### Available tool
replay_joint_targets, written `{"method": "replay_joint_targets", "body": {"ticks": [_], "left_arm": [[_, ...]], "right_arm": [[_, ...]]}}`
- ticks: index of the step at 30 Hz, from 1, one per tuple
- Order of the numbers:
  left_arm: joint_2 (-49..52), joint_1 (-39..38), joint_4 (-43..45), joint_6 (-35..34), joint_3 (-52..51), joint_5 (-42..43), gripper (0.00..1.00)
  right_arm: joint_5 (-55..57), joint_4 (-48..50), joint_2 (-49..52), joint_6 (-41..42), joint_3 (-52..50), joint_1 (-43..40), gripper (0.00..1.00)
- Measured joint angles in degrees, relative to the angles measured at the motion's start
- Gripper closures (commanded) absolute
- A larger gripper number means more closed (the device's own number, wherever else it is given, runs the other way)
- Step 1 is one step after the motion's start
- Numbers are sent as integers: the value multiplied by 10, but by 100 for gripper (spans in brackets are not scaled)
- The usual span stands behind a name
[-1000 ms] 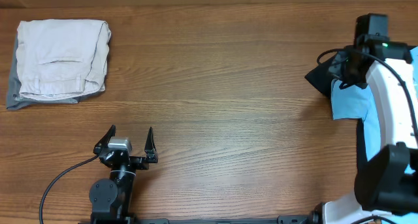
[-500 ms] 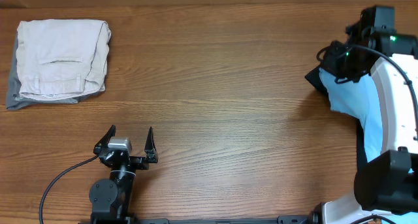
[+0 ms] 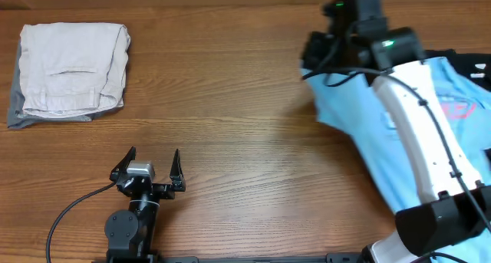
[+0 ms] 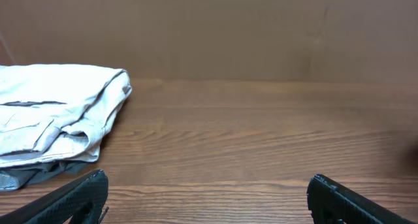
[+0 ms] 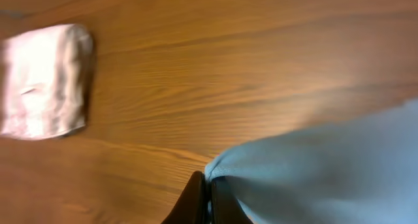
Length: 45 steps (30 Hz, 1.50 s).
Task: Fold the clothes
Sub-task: 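Drag the blue T-shirt leftward to table center with right gripper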
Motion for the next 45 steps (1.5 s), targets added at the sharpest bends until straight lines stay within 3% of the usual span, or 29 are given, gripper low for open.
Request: {"method": "replay_joint_targets", "body": {"ticks": [7, 16, 28, 31, 35, 36, 37, 39, 41, 45], "left_arm": [[0, 0, 0, 0, 0, 0, 0], [0, 0, 0, 0, 0, 0, 0], [0, 0, 0, 0, 0, 0, 0], [0, 0, 0, 0, 0, 0, 0], [0, 0, 0, 0, 0, 0, 0], [0, 0, 0, 0, 0, 0, 0], [0, 0, 0, 0, 0, 0, 0], [0, 0, 0, 0, 0, 0, 0], [0, 0, 0, 0, 0, 0, 0], [0, 0, 0, 0, 0, 0, 0]], "right_arm": [[-2, 97, 51, 34, 0, 101, 96], [-9, 233, 193, 55, 1, 211, 96], [-13, 311, 255, 60, 1, 308, 95], [-12, 314, 255, 62, 1, 319, 83], [-10, 323, 255, 61, 1, 326, 81], [-10, 324, 255, 62, 1, 327, 76], [-10, 324, 255, 64, 1, 328, 61], [-8, 325, 255, 64, 1, 328, 43], [-6, 324, 255, 59, 2, 327, 34], [0, 278, 251, 50, 10, 313, 27]]}}
